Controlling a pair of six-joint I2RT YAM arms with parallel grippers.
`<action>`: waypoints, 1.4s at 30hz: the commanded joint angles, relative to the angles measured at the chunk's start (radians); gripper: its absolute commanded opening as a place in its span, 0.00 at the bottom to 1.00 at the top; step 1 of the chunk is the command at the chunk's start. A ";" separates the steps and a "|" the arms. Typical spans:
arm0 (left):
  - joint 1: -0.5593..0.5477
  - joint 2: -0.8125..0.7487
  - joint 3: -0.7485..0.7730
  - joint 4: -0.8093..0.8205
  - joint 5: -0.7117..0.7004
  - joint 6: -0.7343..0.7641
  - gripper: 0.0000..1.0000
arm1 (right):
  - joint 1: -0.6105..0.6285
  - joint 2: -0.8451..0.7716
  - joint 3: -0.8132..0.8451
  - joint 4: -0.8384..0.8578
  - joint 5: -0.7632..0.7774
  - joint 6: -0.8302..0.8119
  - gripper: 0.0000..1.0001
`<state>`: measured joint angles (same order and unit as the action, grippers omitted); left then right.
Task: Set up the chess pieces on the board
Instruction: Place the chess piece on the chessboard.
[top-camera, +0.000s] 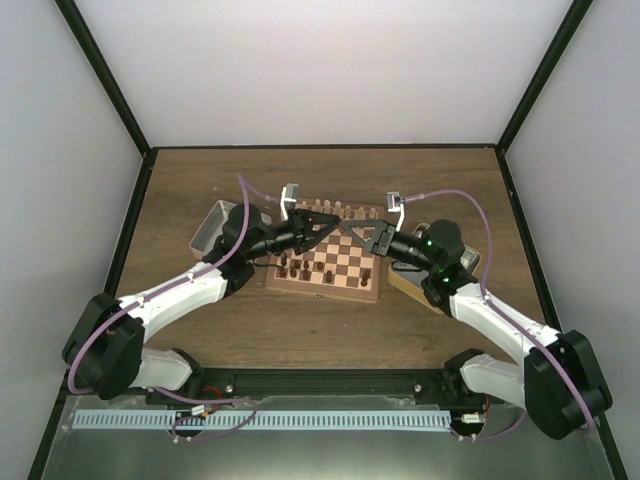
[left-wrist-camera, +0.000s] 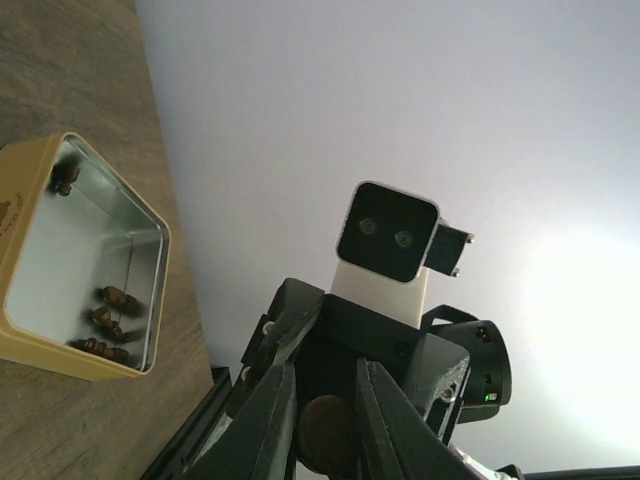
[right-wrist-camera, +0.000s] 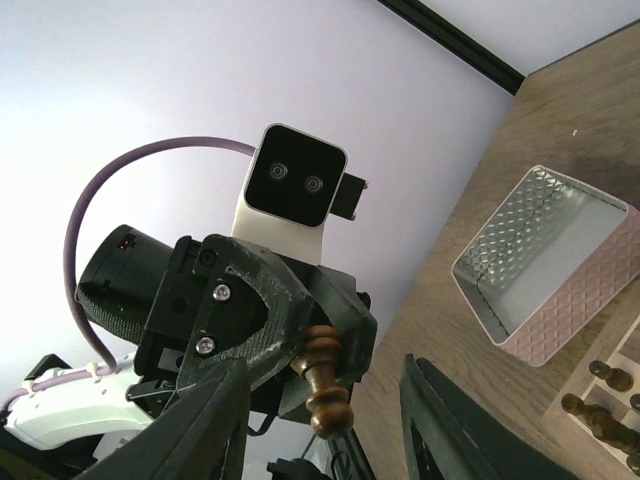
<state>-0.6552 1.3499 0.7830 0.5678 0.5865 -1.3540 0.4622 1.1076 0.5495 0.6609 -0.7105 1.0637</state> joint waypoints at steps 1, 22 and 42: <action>-0.003 -0.006 -0.014 0.067 -0.014 -0.017 0.09 | 0.010 0.018 0.003 0.068 -0.003 0.045 0.41; -0.001 0.029 -0.009 0.097 -0.028 -0.013 0.09 | 0.013 0.059 0.013 0.152 -0.075 0.159 0.22; 0.006 -0.050 -0.007 -0.255 -0.172 0.235 0.48 | 0.020 0.041 0.176 -0.429 0.011 -0.079 0.04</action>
<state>-0.6544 1.3651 0.7811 0.5346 0.5228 -1.2892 0.4709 1.1671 0.6022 0.5858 -0.7532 1.1652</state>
